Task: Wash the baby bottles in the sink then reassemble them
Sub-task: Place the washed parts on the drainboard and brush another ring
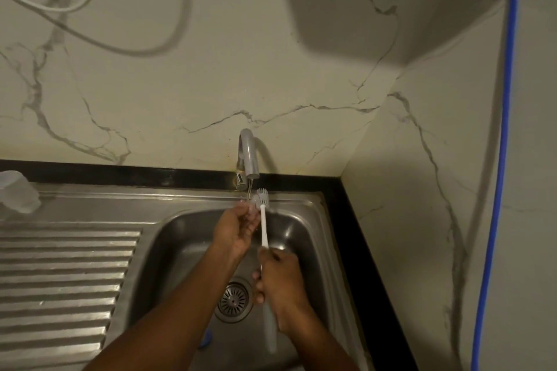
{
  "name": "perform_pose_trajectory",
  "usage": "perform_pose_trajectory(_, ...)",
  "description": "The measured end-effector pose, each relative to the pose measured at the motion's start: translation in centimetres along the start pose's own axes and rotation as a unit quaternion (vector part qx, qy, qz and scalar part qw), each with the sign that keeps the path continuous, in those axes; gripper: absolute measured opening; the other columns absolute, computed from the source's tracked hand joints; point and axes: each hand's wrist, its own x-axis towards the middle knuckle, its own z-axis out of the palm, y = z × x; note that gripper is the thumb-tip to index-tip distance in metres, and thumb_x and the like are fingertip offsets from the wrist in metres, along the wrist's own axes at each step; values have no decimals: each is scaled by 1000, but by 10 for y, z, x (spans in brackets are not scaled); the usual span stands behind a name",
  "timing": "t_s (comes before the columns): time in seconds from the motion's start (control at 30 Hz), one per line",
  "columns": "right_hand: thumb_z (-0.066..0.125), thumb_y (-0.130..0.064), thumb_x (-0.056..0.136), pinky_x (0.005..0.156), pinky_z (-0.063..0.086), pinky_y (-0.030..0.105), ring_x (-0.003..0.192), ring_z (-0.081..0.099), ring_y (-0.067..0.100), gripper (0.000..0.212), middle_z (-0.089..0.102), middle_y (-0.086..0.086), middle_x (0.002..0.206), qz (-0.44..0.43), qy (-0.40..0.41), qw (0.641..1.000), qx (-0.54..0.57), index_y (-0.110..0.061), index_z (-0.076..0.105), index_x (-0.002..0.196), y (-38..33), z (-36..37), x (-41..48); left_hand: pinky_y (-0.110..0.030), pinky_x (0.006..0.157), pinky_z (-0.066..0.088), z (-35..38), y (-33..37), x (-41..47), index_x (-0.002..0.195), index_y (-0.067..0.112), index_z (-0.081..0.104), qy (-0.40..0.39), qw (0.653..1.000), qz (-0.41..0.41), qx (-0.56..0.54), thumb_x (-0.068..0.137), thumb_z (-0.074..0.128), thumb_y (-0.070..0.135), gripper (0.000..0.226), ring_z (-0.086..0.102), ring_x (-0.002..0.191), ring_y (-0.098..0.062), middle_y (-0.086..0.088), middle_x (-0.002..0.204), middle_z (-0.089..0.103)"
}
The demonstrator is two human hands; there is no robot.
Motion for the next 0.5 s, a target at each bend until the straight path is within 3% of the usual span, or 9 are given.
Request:
perform_pose_trajectory(0.07,46,-19,103,37,36,20,38,42,7,22,51,2,60,-7,-19,1000,3,-4,63,101,-4,1,-1,-26,67,61,2,0,-1,101,2,65,16,1000,12,-12,95,58,3,9,65,76,-17,-13,90,68)
perform_pose_trajectory(0.17,46,-27,101,43,43,24,44,50,10,25,56,3,62,-43,-7,991,-127,-20,63,84,21,3,-12,-36,80,61,-3,4,4,106,3,68,63,995,70,27,93,62,5,14,71,86,-24,-15,98,72)
perform_pose_trajectory(0.27,48,-31,99,59,58,35,59,63,14,24,62,-1,67,-113,47,967,-223,-23,61,80,34,0,-1,-37,83,61,-6,-2,-3,106,0,70,66,983,138,102,91,64,0,16,72,91,-27,-17,101,73)
perform_pose_trajectory(0.4,50,-34,98,69,61,44,74,70,23,21,69,4,83,-115,81,965,-222,-20,65,94,16,-7,27,-33,78,59,-4,-13,-9,102,0,71,65,969,184,154,86,70,-4,17,71,84,-26,-16,95,74)
perform_pose_trajectory(0.5,49,-34,97,56,53,30,62,61,12,20,62,-3,73,-125,25,962,-241,-21,64,92,32,-13,12,-35,76,61,-1,1,0,103,-1,71,97,982,136,85,88,67,-1,15,71,80,-25,-14,91,74)
